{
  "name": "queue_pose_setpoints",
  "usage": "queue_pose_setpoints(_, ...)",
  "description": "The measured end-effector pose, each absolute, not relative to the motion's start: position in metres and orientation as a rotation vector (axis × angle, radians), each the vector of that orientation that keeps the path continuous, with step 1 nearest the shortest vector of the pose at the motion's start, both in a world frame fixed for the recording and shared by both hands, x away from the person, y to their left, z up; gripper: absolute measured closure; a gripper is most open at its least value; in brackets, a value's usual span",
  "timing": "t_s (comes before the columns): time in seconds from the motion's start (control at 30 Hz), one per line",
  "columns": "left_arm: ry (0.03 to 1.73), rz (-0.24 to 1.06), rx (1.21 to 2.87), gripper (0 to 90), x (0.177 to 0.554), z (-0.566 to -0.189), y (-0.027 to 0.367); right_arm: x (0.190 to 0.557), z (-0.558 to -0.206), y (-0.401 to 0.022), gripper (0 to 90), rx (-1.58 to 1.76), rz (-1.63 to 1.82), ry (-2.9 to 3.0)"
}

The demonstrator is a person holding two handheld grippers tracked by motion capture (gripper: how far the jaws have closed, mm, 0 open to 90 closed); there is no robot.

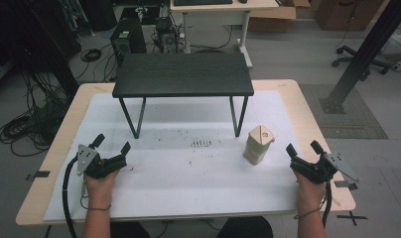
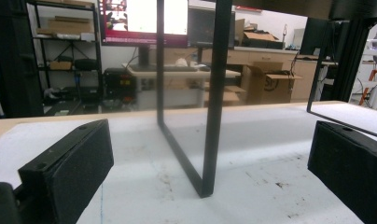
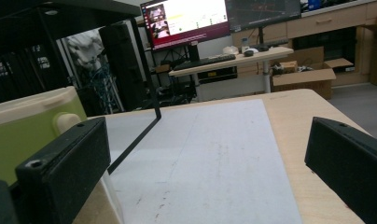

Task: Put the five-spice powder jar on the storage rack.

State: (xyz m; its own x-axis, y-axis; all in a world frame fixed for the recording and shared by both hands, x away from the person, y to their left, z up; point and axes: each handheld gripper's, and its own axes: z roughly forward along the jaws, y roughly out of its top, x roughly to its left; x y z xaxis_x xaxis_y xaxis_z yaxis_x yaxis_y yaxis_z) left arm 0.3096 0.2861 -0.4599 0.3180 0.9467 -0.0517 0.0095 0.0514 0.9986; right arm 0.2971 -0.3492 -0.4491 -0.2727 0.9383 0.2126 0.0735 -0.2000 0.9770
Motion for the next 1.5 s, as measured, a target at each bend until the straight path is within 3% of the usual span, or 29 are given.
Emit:
queue_pose_setpoints(0.63,0.986,0.958,1.314,0.6,0.308,-0.459,0.286,0.283,-0.417,-0.352,0.0,1.108,1.555,1.485)
queue_pose_setpoints(1.5,0.981,0.937,1.312,0.4,0.308,-0.459,0.286,0.277,-0.403,-0.343,0.0,1.01,1.556,1.742)
